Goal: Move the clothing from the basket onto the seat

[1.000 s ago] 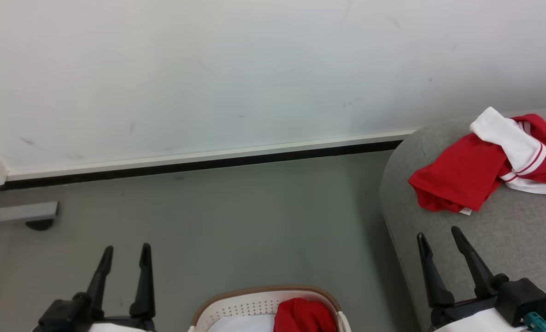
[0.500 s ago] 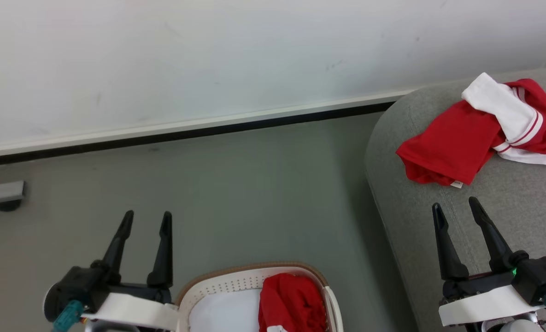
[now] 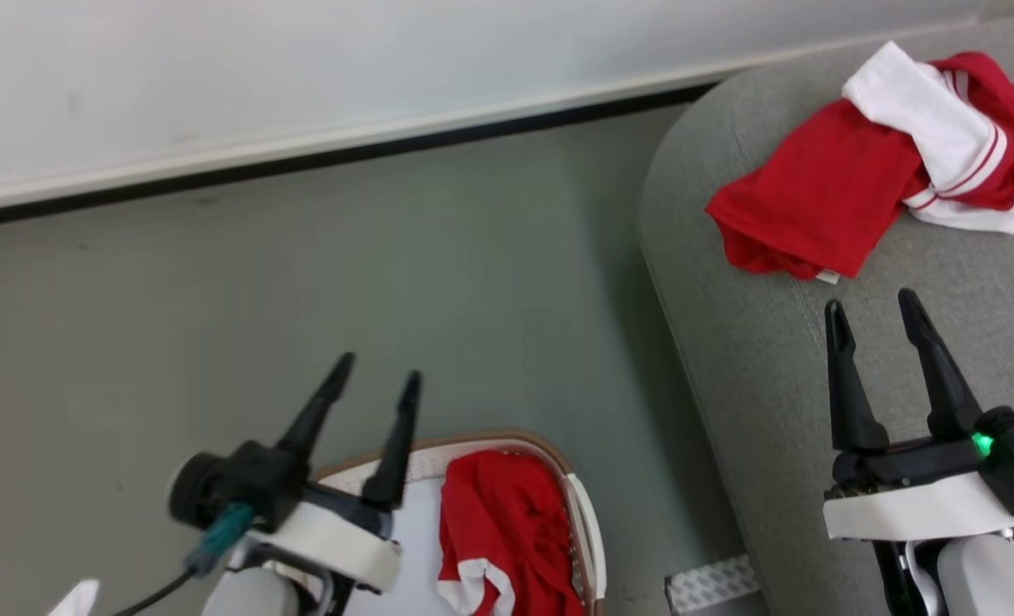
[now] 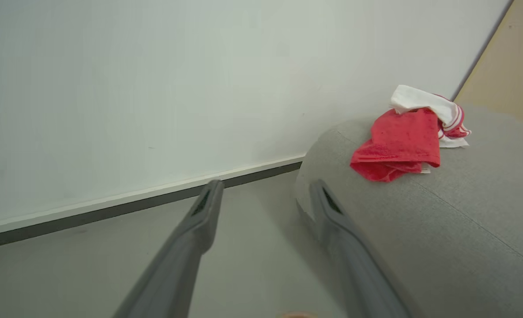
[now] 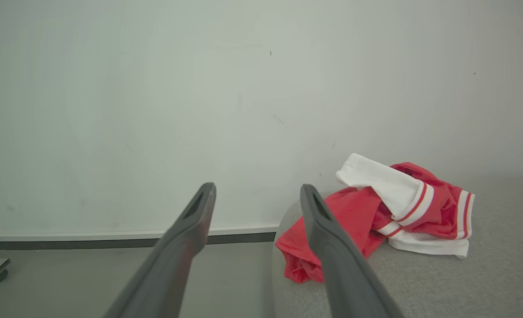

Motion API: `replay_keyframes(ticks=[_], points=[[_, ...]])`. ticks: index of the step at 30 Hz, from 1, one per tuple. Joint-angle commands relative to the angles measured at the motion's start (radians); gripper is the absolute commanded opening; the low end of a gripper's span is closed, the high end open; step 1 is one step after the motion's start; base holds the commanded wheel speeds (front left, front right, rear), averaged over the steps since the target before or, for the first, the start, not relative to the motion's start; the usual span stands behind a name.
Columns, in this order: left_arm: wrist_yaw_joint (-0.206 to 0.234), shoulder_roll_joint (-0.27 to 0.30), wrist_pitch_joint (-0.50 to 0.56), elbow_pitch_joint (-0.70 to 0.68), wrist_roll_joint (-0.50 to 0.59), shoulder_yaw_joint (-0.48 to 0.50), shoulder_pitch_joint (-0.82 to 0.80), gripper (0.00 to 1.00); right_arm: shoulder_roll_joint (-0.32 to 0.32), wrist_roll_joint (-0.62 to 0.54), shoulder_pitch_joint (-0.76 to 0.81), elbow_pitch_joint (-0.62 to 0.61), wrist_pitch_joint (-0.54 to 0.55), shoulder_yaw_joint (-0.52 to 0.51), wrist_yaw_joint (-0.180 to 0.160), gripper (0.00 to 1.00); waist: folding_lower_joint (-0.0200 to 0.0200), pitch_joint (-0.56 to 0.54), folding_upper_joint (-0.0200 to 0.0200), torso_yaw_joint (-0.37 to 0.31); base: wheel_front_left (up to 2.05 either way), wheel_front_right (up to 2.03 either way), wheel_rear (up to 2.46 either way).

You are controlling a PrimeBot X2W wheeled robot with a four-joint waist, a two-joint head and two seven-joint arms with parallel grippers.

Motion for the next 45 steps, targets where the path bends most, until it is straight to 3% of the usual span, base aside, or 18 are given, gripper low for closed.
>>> replay_keyframes(ticks=[1, 19, 29, 45], points=[[0.001, 0.013, -0.001, 0.009, -0.006, -0.013, -0.017, 1.0, -0.002, 0.005, -0.014, -0.007, -0.003, -0.006, -0.003, 1.0, -0.0001, 0.03, 0.0, -0.021, 0.0, 0.0, 0.0], [0.001, 0.147, 0.046, 0.319, -0.047, -0.378, -0.288, 1.0, 0.018, 0.009, -0.179, -0.091, -0.003, -0.078, -0.003, 1.0, -0.0001, 0.285, 0.0, -0.078, 0.0, 0.0, 0.0], [0.001, 0.184, 0.215, 0.51, -0.185, -0.609, -0.431, 1.0, 0.019, 0.03, -0.246, -0.144, -0.003, -0.094, -0.003, 1.0, -0.0001, 0.421, 0.0, -0.109, 0.0, 0.0, 0.0], [0.001, 0.242, 0.407, 0.622, -0.389, -0.884, -0.619, 1.0, 0.019, 0.094, -0.288, -0.17, -0.003, -0.088, -0.003, 1.0, -0.0001, 0.56, 0.0, -0.163, 0.0, 0.0, 0.0]])
